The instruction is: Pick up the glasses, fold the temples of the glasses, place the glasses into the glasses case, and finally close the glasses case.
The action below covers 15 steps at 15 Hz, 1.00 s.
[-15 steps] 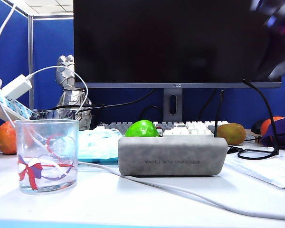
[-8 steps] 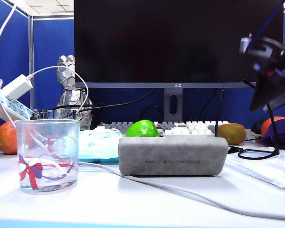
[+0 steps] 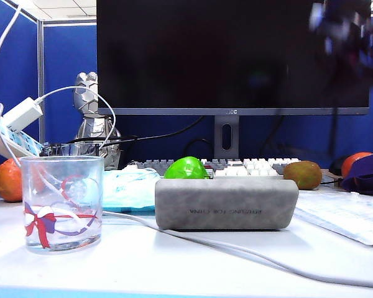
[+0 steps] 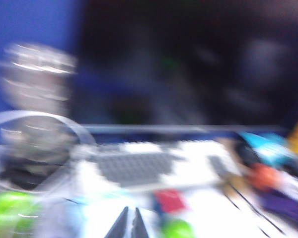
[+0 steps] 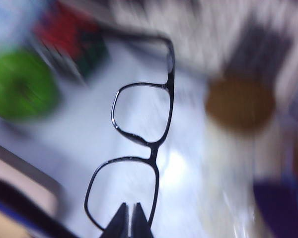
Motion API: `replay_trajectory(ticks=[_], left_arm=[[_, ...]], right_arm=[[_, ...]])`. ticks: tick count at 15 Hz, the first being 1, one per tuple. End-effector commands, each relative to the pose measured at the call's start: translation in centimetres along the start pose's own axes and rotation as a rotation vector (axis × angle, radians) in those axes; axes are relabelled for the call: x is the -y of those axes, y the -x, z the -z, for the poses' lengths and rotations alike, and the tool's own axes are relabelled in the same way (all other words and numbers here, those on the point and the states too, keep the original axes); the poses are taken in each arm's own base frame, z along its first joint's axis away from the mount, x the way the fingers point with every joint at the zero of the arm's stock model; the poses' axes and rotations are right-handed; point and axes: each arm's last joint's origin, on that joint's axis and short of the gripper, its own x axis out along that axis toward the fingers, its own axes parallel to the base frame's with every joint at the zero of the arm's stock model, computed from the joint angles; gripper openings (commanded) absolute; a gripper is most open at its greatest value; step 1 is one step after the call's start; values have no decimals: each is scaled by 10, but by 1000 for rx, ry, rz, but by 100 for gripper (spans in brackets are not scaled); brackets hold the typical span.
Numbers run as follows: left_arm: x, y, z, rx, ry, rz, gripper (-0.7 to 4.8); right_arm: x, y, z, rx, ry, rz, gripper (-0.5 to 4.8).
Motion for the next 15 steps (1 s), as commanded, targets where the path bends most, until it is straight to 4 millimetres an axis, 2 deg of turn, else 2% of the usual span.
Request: replay_trajectory(ticks=[1,2,4,5,8,11,12,15], left_arm=[[11,-8,2,-19,165,80,-2],[15,-11,3,-25,199,103,-1],[28,-21,4,-29,254,208,110],[33,-24,3,-18,259,252,141],[43,-36,1,-5,326,382,180],[53,-50,8,-53,398,436,379],[60,-55,13,-78,400,466,404],[75,-63,20,-115,416,520,404]], right_arm=[[-12,32,-23,156,-11,-118,-5],[-15,39,-27,188,-7,-139,-5],[-27,69,-41,299,-16,-228,-5],[-34,77,-45,342,-18,-256,-5],[-56,90,-57,447,58,-324,-5],[-77,92,-69,530,55,-416,-5],[-87,92,-72,556,68,-423,-5],[-105,91,-77,588,90,-457,-5]])
